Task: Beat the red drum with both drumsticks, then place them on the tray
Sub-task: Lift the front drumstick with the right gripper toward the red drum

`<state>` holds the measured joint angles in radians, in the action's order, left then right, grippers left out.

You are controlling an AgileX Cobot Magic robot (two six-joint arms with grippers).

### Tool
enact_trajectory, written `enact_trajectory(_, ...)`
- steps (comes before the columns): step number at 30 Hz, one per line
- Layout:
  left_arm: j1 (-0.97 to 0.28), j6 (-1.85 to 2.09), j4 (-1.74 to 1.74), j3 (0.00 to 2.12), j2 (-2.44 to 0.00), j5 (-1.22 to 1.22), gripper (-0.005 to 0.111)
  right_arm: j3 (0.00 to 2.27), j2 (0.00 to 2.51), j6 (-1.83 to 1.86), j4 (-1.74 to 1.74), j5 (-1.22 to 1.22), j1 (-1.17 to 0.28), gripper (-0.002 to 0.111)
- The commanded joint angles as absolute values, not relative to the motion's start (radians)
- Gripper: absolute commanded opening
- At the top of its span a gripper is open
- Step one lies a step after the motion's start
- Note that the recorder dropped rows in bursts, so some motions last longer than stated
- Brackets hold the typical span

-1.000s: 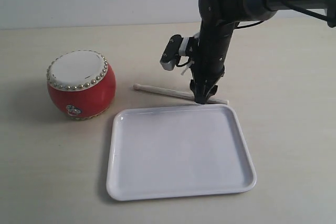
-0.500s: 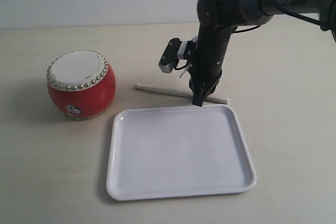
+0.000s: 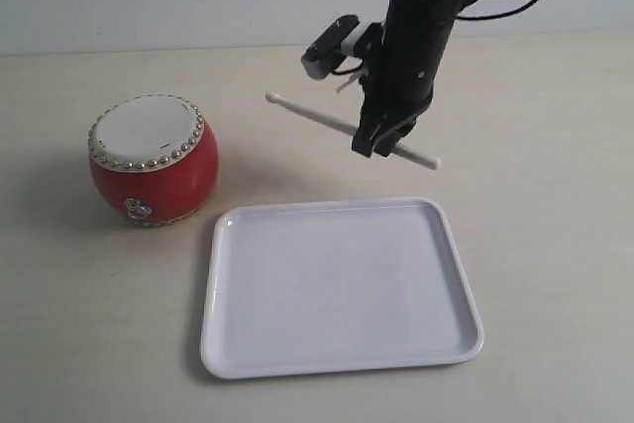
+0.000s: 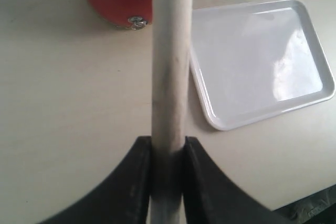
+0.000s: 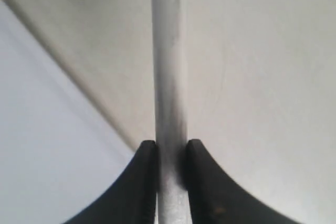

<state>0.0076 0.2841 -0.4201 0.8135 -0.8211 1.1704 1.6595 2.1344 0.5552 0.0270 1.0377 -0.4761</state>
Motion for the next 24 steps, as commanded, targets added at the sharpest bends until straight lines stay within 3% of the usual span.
enact_trajectory(1, 0.010, 0.284, -0.386, 0.824, -0.871, 1.181, 0.000, 1.663, 2.011, 0.467, 0.086, 1.221, -0.477, 0.000)
enact_trajectory(10, -0.016, 0.320, -0.324, 0.843, -1.085, 1.200, 0.000, 1.660, 1.822, 0.363, 0.416, 1.221, -0.484, 0.000)
enact_trajectory(17, -0.152, 0.264, -0.131, 0.920, -1.193, 1.187, 0.000, 1.644, 1.812, 0.290, 0.418, 1.221, -0.637, 0.000)
enact_trajectory(24, -0.172, 0.246, -0.109, 0.918, -1.215, 1.115, 0.000, 1.554, 1.847, 0.171, 0.426, 1.221, -0.722, 0.000)
